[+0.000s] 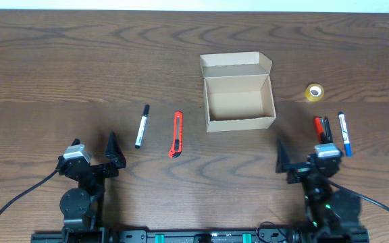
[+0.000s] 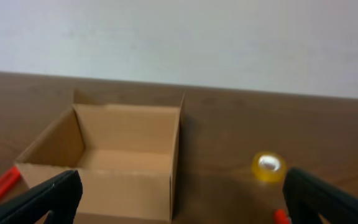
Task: Pack container
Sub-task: 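Move the right gripper up toward the yellow tape roll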
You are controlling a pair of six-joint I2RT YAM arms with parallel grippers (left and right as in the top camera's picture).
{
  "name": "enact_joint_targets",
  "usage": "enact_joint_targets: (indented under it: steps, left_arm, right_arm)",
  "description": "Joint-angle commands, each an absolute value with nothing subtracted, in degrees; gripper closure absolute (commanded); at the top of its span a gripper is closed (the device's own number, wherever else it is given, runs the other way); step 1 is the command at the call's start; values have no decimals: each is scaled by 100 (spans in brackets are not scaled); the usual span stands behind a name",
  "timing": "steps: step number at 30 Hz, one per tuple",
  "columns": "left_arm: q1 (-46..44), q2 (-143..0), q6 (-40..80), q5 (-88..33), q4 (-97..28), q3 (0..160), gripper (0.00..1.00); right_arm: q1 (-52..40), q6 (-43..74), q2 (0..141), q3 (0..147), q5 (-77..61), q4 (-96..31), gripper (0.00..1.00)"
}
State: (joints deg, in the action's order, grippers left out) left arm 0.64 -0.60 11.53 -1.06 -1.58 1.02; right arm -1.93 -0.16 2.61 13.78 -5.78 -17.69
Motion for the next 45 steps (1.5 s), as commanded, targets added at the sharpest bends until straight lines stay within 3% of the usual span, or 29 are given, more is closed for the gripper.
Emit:
enact_joint_targets:
  steps: [1, 6, 13, 15, 22, 29, 45]
  left_arm:
    - [71, -21, 1028, 60, -440, 27, 5]
    - [71, -23, 1028, 60, -440, 27, 5]
    - [71, -23, 1028, 60, -440, 27, 5]
    - [71, -21, 1028, 60, -440, 27, 5]
    - [73, -21, 1028, 60, -440, 27, 5]
    - [71, -21, 1028, 60, -440, 27, 5]
    - [71, -23, 1028, 60, -440, 27, 5]
  right_arm:
    - [-148, 102, 738, 2526, -276, -2268, 1]
    - [-148, 539, 2119, 4423, -237, -3863, 1]
    - [-148, 655, 4689, 7526, -292, -7249, 1]
    - [-148, 661, 5137, 8136, -314, -7627, 1]
    - [-148, 731, 5811, 8917, -130, -7559, 1]
    - [-14, 1922, 6447, 8914, 2689, -7426, 1]
    - [410, 1378, 8799, 8919, 1509, -6825, 1]
